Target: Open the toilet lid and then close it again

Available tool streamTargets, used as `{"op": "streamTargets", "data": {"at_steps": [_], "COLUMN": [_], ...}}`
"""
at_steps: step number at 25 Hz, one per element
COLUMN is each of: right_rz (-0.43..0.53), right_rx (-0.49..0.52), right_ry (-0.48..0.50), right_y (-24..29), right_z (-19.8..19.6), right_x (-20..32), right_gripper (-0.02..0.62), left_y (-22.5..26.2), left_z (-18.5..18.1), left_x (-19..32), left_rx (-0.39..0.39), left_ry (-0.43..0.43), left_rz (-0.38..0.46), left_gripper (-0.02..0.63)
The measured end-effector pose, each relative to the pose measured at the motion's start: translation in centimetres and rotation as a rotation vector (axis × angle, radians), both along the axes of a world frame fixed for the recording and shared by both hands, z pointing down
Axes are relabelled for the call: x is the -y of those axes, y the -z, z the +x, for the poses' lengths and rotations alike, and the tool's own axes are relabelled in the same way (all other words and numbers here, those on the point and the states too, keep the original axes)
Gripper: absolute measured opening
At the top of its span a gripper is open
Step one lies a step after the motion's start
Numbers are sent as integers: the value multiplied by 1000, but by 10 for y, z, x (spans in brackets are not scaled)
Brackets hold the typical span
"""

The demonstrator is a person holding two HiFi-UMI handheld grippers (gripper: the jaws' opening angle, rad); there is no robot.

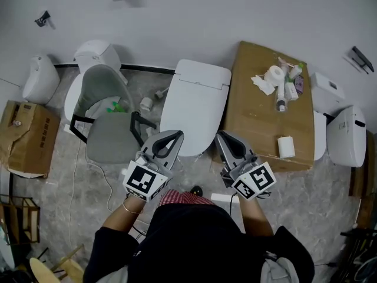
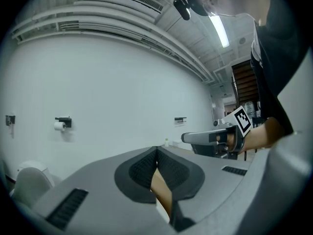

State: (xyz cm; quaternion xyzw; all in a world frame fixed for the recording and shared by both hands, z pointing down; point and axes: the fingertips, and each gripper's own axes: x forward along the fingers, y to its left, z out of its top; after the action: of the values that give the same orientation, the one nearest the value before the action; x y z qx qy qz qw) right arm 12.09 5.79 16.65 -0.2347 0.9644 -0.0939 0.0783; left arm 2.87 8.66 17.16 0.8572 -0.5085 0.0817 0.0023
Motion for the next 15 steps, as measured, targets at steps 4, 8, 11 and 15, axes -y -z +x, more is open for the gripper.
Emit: {"op": "streamTargets", "data": {"at_steps": [4,8,11,15], "right_rz": [8,-8,-25,-47], "right_rx": [6,-1,-15,-14], "right_ry": [-27,-57,-86,-102], "right_y": [-1,-8,-15,-23], "right_z": [8,14,18,14], "right_x": [-4,-9,-6,-3], "right_gripper": [21,21,21,21], "left_y": [-1,-4,-8,-14], "left_z": [8,13,15,12], "left_x": [1,3,10,16], "left_rx": [-4,-28,-55,-57], "left_ry": [-23,-56,-69,-89], "left_rz": [-2,9,3,0], "left_gripper": [3,4,5,5]}}
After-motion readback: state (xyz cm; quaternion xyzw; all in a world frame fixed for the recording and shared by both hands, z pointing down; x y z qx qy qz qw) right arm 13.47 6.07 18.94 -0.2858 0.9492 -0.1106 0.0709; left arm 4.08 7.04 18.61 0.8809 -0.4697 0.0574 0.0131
